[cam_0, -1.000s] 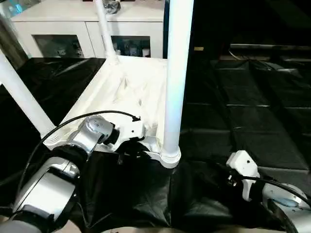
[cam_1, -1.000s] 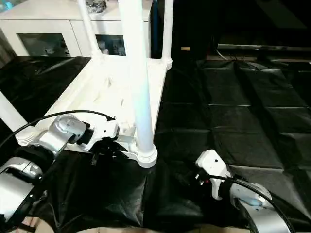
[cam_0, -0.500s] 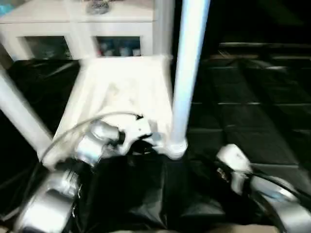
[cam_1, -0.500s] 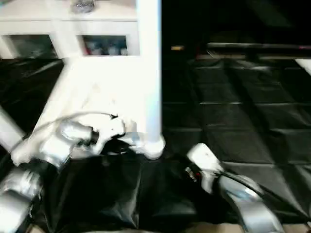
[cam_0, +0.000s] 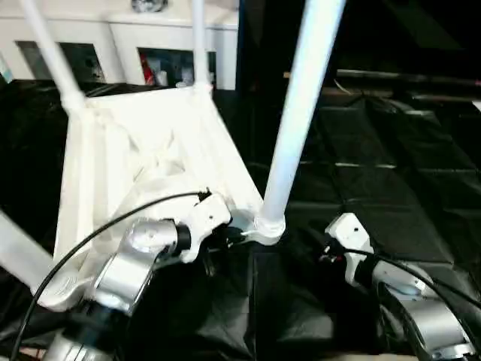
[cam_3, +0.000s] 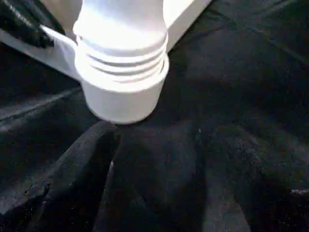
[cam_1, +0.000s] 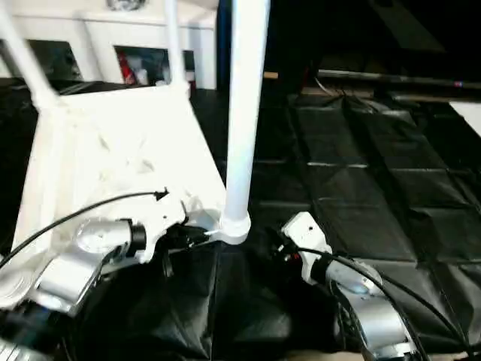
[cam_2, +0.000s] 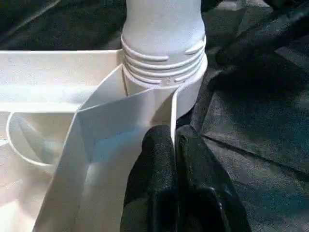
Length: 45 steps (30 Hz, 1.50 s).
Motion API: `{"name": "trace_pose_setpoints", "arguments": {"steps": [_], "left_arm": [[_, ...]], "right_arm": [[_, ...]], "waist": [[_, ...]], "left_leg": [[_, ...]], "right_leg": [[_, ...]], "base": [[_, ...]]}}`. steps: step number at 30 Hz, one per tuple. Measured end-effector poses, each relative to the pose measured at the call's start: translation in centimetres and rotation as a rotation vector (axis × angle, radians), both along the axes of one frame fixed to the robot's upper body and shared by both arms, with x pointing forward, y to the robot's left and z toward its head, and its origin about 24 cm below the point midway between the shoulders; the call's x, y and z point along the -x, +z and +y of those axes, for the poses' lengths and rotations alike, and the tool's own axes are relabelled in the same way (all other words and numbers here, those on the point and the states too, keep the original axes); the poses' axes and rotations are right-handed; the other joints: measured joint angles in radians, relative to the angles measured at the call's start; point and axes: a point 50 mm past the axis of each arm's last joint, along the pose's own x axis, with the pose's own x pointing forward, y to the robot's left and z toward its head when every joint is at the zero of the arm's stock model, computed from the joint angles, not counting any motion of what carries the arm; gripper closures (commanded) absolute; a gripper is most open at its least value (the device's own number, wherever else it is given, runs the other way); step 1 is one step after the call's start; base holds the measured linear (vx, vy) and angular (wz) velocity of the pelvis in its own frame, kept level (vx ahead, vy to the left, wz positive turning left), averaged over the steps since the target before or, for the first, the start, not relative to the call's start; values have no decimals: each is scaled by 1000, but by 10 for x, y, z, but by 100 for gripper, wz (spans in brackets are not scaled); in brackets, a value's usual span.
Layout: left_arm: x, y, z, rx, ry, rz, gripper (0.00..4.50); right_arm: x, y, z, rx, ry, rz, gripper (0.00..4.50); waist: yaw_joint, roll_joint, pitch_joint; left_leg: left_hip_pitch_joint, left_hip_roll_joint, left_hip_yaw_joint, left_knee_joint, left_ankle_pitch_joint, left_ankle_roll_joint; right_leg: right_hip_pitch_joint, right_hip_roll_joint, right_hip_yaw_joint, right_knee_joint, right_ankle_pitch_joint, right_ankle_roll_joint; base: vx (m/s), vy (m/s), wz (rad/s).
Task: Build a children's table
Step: Rotate table base, then rotate leg to tighten
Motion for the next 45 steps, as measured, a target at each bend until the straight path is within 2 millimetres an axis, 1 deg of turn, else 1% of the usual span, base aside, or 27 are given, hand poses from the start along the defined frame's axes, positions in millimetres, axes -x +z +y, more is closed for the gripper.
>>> {"name": "trace_pose_setpoints", "arguments": {"steps": [1, 2, 3, 4, 6, 7, 9, 12, 15, 21, 22, 25, 28, 30, 31, 32, 34, 36, 37, 40, 42, 45], "left_arm": [[0, 0, 0, -1, -2, -1, 421], [0, 0, 0, 0, -2, -1, 405], [0, 0, -1, 12, 3, 2, 405], [0, 0, 0, 29, 17, 5, 386], [0, 1, -1, 42, 24, 2, 379], [1, 1, 0, 34, 20, -4, 370], [0, 1, 2, 22, 18, -12, 349], [1, 1, 7, 0, 9, -13, 349], [2, 3, 14, -33, -5, -2, 349], [3, 3, 17, -46, -9, 4, 349], [2, 3, 16, -47, -10, 5, 377], [1, 3, 15, -55, -16, 10, 377], [0, 3, 16, -62, -18, 13, 410], [-2, 3, 16, -67, -20, 19, 418], [-2, 3, 16, -71, -22, 24, 441], [-2, 4, 17, -75, -25, 28, 446], [-4, 4, 18, -84, -36, 39, 450], [-4, 4, 19, -84, -42, 47, 450], [-4, 4, 20, -88, -47, 51, 450], [-4, 4, 19, -95, -65, 60, 450], [-5, 4, 18, -98, -73, 61, 450], [-6, 5, 18, -97, -79, 66, 450]], "right_arm": [[-2, 2, 1, -1, 5, -11, 80], [-2, 3, 2, -1, 9, -17, 80], [-3, 3, 2, -1, 10, -20, 80], [-3, 3, 1, 1, 9, -19, 80], [-3, 4, 1, 1, 10, -20, 80], [-4, 4, 1, 0, 11, -23, 80], [-5, 5, 2, 0, 12, -29, 80], [-4, 6, 2, 0, 14, -29, 80], [-4, 6, 0, 5, 16, -29, 80], [-4, 4, 0, 5, 19, -21, 80], [-4, 4, 0, 5, 19, -20, 80], [-6, 5, 0, 4, 20, -26, 80], [-10, 10, 2, -3, 28, -53, 80], [-12, 13, 3, -21, 31, -65, 80], [-11, 13, 4, -32, 36, -59, 52], [-11, 12, 4, -47, 45, -51, 45], [-11, 11, 7, -92, 66, -23, 45], [-12, 12, 9, -122, 83, -4, 12], [-14, 14, 10, -128, 99, -6, 2], [-20, 18, 14, -119, 129, -20, 0], [-23, 19, 17, -106, 152, -27, 0], [-28, 15, 22, -84, 172, -25, 0]], "waist": [[2, 0, 0], [2, -1, 0], [4, -1, 0], [7, -3, 1], [14, -9, 3], [15, -12, 4], [15, -16, 3], [13, -20, 1], [12, -20, 1], [12, -21, 0], [12, -21, 0], [14, -21, 0], [14, -21, 0], [14, -21, 0], [14, -21, 0], [13, -21, 0], [11, -21, 0], [10, -21, 0], [9, -20, -1], [11, -20, -1], [12, -20, -1], [10, -20, -1]], "left_leg": [[0, 0, 0, 0, 0, 0], [0, 0, 0, 0, 0, 0], [0, 0, 0, 0, 0, 0], [-1, 0, 0, 0, 0, 0], [-1, 0, 0, 0, 0, 0], [-1, 0, 0, 0, 0, 0], [-1, 0, 0, 0, 0, 0], [-1, 0, 0, 0, 0, 0], [0, 0, 0, 0, 0, -2], [0, 0, 0, 0, 0, -2], [0, 0, 0, 0, 0, -2], [0, 0, 0, 0, 0, -2], [0, 0, 0, 0, 0, -3], [0, 0, 0, 0, -1, -4], [0, 1, 0, 0, -2, -6], [0, 1, 0, 0, -2, -6], [0, 1, 0, 0, -2, -6], [0, 1, 0, 0, -2, -7], [0, 1, 0, 0, -2, -7], [0, 1, 0, 0, -1, -5], [0, 1, 0, 0, 1, -3], [0, 1, 0, 1, 1, -4]], "right_leg": [[0, 0, 0, 0, 0, 0], [0, 0, 0, 0, 0, 0], [0, 0, 0, 0, 0, 0], [-1, 0, 0, 0, 0, 0], [-1, 0, 0, 0, 0, 0], [-1, 0, 0, 1, 0, 0], [-1, 0, 0, 1, 0, 0], [-1, 0, 0, 1, 0, 0], [-1, 0, 0, 2, 0, 0], [-1, 0, 0, 3, 0, 0], [-1, 0, 0, 3, 0, 0], [-1, 0, 0, 3, 0, 0], [-1, 0, 0, 4, 1, -1], [-1, 0, 0, 4, 1, -1], [-1, 0, 0, 5, 1, -1], [-1, 0, 0, 5, 1, -1], [-1, 0, 0, 5, 2, -1], [-1, 0, 0, 5, 2, -2], [-2, 1, 0, 5, 2, -2], [-2, 1, 0, 4, 2, -2], [-1, 1, 0, 4, 2, -2], [-1, 1, 0, 4, 2, -2]], "base": [[0, 0, 0], [0, 0, 0], [0, 0, 0], [0, 0, 0], [0, 0, 0], [0, 0, 0], [0, 0, 0], [0, 0, 0], [0, 0, 0], [0, 0, 0], [0, 0, 0], [0, 0, 0], [0, 0, 0], [0, 0, 0], [0, 0, 0], [0, 0, 0], [0, 0, 0], [0, 0, 0], [0, 0, 0], [0, 0, 0], [0, 0, 0], [0, 0, 0]]}}
